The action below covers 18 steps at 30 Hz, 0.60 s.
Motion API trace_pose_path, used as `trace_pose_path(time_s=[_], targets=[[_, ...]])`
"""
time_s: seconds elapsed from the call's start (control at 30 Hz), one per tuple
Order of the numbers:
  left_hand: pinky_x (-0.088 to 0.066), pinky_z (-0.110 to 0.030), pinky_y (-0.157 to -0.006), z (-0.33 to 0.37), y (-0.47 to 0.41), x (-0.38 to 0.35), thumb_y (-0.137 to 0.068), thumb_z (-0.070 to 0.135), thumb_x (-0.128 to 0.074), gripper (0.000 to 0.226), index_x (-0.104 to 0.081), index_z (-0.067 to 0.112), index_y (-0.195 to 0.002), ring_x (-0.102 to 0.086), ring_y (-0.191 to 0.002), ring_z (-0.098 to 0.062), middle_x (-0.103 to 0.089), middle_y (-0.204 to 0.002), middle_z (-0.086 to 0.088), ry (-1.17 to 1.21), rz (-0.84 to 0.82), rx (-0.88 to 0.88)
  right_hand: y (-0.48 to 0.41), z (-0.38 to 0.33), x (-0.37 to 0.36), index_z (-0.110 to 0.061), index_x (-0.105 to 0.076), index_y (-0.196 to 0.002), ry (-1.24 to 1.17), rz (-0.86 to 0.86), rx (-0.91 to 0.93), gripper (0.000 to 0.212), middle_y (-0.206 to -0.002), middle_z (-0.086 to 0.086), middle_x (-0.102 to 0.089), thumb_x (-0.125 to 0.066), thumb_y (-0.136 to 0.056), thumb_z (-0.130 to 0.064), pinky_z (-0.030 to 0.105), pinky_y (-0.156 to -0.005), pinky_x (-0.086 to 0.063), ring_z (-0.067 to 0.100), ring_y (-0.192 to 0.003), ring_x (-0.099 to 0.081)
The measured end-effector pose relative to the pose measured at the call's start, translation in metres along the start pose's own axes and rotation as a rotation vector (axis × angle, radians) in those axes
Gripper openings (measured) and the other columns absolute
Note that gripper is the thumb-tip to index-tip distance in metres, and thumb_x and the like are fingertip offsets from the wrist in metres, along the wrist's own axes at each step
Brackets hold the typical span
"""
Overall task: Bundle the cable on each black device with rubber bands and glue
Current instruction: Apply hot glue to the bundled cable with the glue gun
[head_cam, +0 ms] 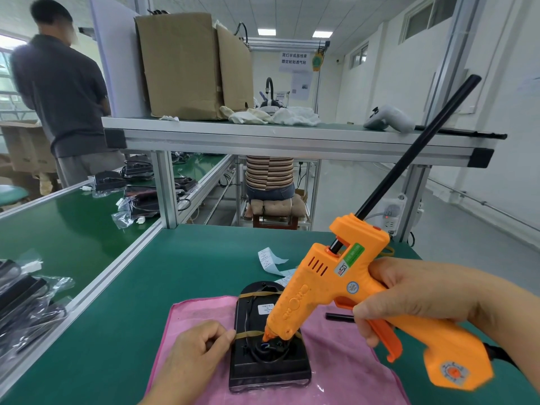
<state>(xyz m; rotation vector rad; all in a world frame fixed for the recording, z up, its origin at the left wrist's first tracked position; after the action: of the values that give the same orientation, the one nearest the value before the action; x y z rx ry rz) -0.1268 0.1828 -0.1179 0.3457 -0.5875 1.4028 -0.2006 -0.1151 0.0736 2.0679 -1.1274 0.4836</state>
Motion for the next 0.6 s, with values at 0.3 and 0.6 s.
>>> trace_pose_path(time_s=[0.3, 0.6], targets=[[-0.044, -0.023, -0.063, -0.002, -0.001, -0.001, -0.092, 0.036, -0.064, 0.030, -0.062, 0.019, -0.067, -0.049, -0.059, -0.004, -0.065, -0.074, -0.004, 0.011, -0.006, 0.004, -0.001, 0.004, 0.002, -0.031, -0.057, -0.105, -0.012, -0.002, 0.017, 0.016, -0.094, -0.003, -0.076, -0.065, -0.092, -0.034, 0.015, -0.077, -0.051, 0.010, -0.090, -0.071], [-0.048, -0.027, -0.066, -0.002, -0.001, 0.000, -0.092, 0.034, -0.064, 0.030, -0.063, 0.020, -0.066, -0.051, -0.061, -0.005, -0.066, -0.073, -0.001, 0.012, -0.013, 0.009, -0.001, 0.016, 0.001, -0.041, -0.055, -0.104, -0.013, 0.008, 0.031, 0.024, -0.096, -0.001, -0.076, -0.066, -0.084, -0.047, 0.041, -0.098, -0.049, 0.013, -0.095, -0.070]])
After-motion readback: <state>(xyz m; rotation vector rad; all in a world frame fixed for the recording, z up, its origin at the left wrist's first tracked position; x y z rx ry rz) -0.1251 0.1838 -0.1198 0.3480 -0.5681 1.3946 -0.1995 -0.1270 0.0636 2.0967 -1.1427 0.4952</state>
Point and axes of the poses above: each hand's wrist, its own y-axis away from the middle knuckle, its own x-axis out of the back of the hand, z = x × y, the point moved 1 cm from there along -y, towards the middle knuckle
